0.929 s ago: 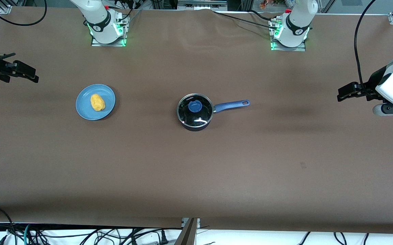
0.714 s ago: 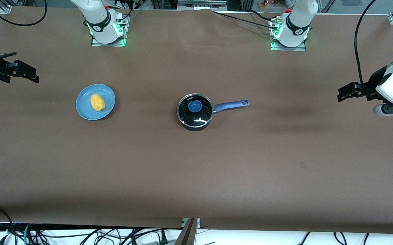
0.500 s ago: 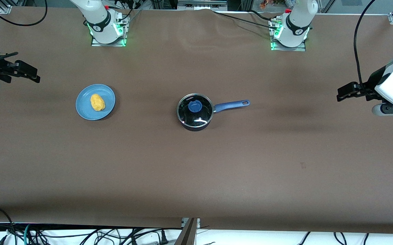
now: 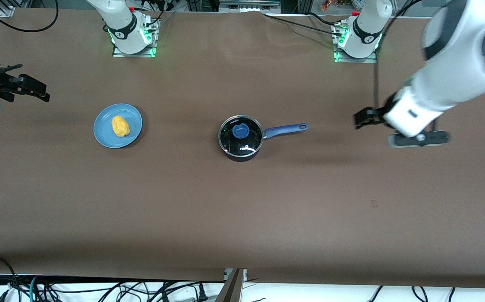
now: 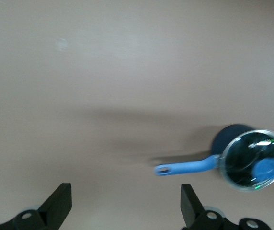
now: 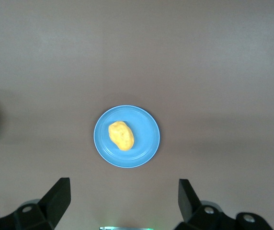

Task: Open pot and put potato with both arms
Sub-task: 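Reach the left gripper to the blue knob of the glass lid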

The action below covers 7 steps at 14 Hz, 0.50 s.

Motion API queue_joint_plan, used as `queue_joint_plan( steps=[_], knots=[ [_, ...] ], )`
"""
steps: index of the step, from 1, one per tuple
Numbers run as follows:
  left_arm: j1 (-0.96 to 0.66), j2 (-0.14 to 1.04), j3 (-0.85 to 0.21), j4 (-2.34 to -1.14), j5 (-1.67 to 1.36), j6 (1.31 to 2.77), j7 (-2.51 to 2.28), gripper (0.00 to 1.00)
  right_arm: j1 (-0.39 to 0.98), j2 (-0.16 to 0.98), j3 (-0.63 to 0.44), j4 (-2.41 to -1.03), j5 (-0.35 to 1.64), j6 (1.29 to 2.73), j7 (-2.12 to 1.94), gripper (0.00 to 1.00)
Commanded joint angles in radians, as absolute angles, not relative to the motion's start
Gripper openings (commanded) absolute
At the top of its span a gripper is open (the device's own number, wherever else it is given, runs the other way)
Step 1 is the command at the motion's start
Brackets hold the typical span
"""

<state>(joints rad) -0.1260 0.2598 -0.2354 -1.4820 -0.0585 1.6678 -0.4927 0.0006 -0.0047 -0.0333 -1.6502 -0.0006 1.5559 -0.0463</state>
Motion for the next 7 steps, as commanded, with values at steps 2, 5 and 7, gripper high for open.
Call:
queue_joint_plan(
  steps=[2,5,7],
  knots=[
    [-0.274,0.389,-0.268,-1.466,-0.052,1.842,-0.777,1.00,-0.012,-0.014,-0.020,-1.651,0.002,1.536,-0.037,1.00],
    [-0.380,0.483,-0.267,-1.465,-0.028,1.952,-0.882,1.00,-0.012,-0.014,-0.020,-1.649,0.002,1.532,-0.035,0.99],
    [-0.432,0.540,-0.265,-1.465,-0.026,2.049,-0.911,1.00,-0.012,-0.012,-0.020,-1.649,0.002,1.531,-0.035,1.00]
  ],
)
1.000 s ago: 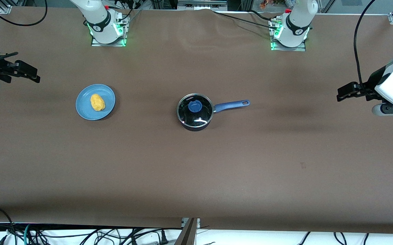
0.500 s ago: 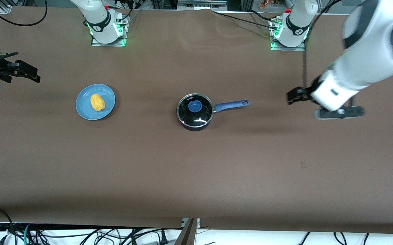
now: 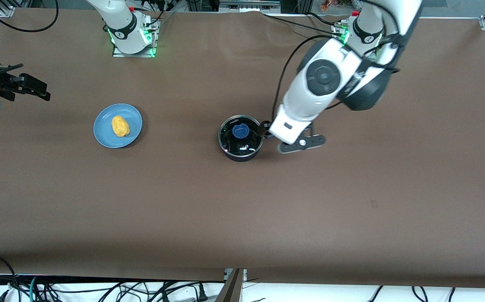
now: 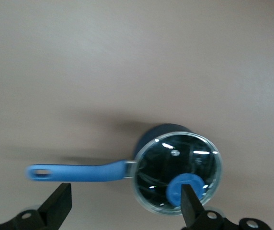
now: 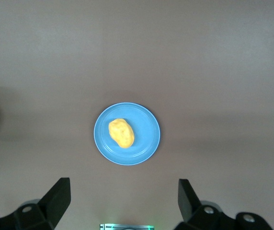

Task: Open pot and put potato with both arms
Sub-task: 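Reach the left gripper to the blue knob of the glass lid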

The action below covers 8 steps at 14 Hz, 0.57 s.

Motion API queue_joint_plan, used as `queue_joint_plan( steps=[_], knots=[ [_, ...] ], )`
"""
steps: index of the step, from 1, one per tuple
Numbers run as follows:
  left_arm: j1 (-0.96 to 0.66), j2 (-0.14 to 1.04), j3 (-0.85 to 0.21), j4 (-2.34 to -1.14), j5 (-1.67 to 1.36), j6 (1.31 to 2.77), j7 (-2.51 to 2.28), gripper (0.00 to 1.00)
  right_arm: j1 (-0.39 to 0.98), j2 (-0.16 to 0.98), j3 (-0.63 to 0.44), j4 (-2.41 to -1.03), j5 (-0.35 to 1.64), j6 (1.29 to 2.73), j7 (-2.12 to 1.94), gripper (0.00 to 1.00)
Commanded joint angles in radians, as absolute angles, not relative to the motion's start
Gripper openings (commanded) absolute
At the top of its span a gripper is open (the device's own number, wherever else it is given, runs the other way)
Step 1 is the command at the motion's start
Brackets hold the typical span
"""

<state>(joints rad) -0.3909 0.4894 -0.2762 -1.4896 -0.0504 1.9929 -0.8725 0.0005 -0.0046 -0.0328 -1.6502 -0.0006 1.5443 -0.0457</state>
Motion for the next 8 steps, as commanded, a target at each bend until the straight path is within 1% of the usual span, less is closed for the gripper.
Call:
queue_joint_plan(
  steps=[1,3,8],
  knots=[
    [-0.464,0.569,-0.264,-1.463,-0.006,2.092,-0.928,1.00,-0.014,-0.014,-0.020,-1.649,0.002,1.531,-0.035,0.99],
    [-0.518,0.616,-0.265,-1.462,0.087,2.135,-1.013,1.00,-0.014,-0.014,-0.020,-1.651,0.002,1.529,-0.035,0.99],
    [-0.586,0.669,-0.265,-1.462,0.179,2.143,-1.072,1.00,-0.014,-0.014,-0.020,-1.651,0.002,1.529,-0.035,0.99]
  ],
)
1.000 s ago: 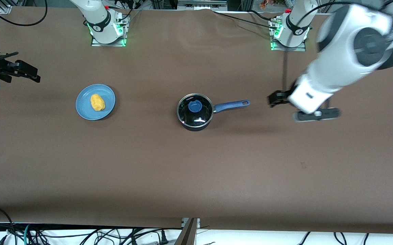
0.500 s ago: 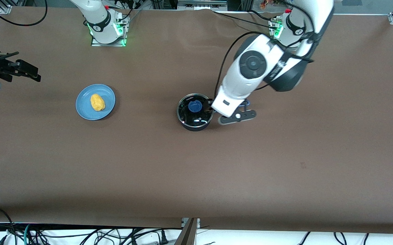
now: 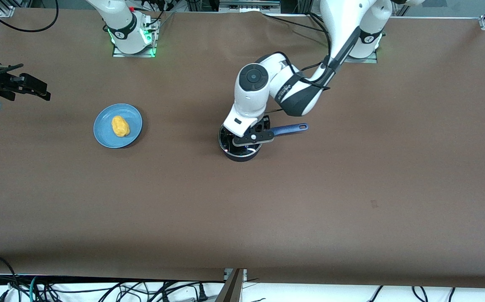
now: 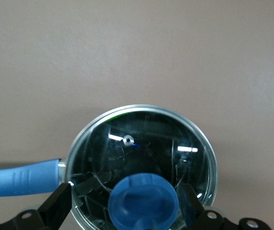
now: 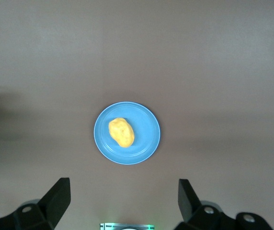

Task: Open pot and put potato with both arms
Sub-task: 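Close the left gripper on the blue lid knob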

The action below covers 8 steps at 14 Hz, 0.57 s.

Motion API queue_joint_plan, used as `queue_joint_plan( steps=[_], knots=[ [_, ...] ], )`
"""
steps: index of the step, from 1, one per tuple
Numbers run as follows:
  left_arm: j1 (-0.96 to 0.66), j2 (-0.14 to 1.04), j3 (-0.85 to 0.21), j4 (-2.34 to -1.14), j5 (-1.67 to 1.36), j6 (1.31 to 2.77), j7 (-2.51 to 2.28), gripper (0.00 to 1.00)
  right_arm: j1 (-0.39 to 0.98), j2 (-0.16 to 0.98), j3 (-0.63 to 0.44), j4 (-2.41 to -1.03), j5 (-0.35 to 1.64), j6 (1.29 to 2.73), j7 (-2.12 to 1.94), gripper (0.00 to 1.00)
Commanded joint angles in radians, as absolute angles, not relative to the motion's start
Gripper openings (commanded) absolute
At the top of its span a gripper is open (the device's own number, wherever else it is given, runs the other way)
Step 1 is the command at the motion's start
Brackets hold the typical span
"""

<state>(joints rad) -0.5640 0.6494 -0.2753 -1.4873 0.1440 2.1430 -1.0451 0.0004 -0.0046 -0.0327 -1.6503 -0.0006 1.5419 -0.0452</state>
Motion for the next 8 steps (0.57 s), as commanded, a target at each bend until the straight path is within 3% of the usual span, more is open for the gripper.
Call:
queue_joint_plan(
  steps=[1,5,6,7,8],
  knots=[
    [-0.594,0.675,-0.265,-1.463,0.181,2.143,-1.083,1.00,-0.014,-0.014,-0.020,-1.652,0.002,1.529,-0.035,0.99],
    [-0.601,0.693,-0.267,-1.465,0.232,2.158,-1.152,1.00,-0.012,-0.015,-0.020,-1.652,0.002,1.526,-0.035,0.99],
    [-0.601,0.692,-0.267,-1.465,0.233,2.160,-1.160,0.96,-0.014,-0.015,-0.020,-1.652,0.002,1.519,-0.035,0.99],
    [-0.601,0.692,-0.268,-1.465,0.232,2.158,-1.161,0.82,-0.012,-0.015,-0.020,-1.652,0.002,1.517,-0.034,0.99],
    [-0.601,0.692,-0.268,-1.463,0.227,2.158,-1.161,0.80,-0.012,-0.015,-0.020,-1.652,0.002,1.517,-0.034,0.99]
  ],
)
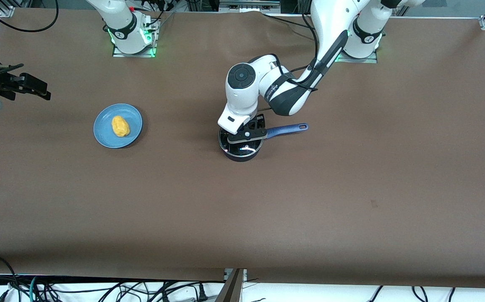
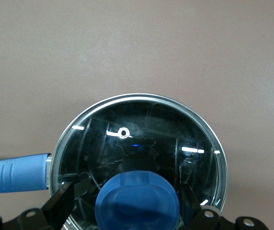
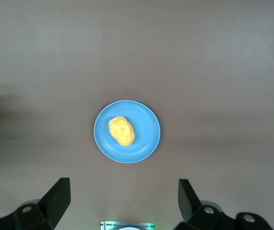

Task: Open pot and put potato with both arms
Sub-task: 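Close the left gripper on the blue lid knob, then lift the lid with the left gripper while the right gripper reaches the potato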

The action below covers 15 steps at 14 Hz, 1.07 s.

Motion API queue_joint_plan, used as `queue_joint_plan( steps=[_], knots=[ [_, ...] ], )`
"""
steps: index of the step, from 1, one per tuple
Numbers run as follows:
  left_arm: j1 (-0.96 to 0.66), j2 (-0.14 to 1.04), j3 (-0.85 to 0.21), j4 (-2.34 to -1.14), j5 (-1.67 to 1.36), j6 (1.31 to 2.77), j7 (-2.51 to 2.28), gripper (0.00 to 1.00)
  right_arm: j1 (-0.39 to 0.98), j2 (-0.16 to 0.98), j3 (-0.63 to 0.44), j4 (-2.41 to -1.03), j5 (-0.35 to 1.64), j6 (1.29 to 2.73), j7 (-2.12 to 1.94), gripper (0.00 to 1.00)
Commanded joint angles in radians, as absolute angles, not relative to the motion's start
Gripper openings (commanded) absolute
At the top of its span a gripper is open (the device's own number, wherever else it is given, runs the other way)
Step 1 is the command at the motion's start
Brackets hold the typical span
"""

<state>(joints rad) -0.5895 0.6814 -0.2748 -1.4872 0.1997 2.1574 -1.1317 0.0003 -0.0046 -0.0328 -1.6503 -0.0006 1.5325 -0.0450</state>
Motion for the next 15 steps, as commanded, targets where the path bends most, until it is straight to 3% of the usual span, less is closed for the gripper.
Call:
queue_joint_plan(
  steps=[1,6,11,15],
  knots=[
    [-0.601,0.690,-0.268,-1.463,0.226,2.158,-1.161,0.74,-0.014,-0.015,-0.020,-1.652,0.002,1.517,-0.035,0.99],
    [-0.600,0.686,-0.268,-1.463,0.225,2.158,-1.187,0.60,-0.014,-0.015,-0.020,-1.652,0.002,1.517,-0.035,0.99],
    [-0.568,0.620,-0.281,-1.462,0.221,2.108,-1.172,0.59,-0.014,-0.012,-0.020,-1.649,0.002,1.519,-0.035,0.99],
    [-0.436,0.534,-0.296,-1.482,0.164,2.031,-0.950,0.58,-0.011,-0.008,-0.018,-1.652,0.000,1.516,-0.043,0.99]
  ],
)
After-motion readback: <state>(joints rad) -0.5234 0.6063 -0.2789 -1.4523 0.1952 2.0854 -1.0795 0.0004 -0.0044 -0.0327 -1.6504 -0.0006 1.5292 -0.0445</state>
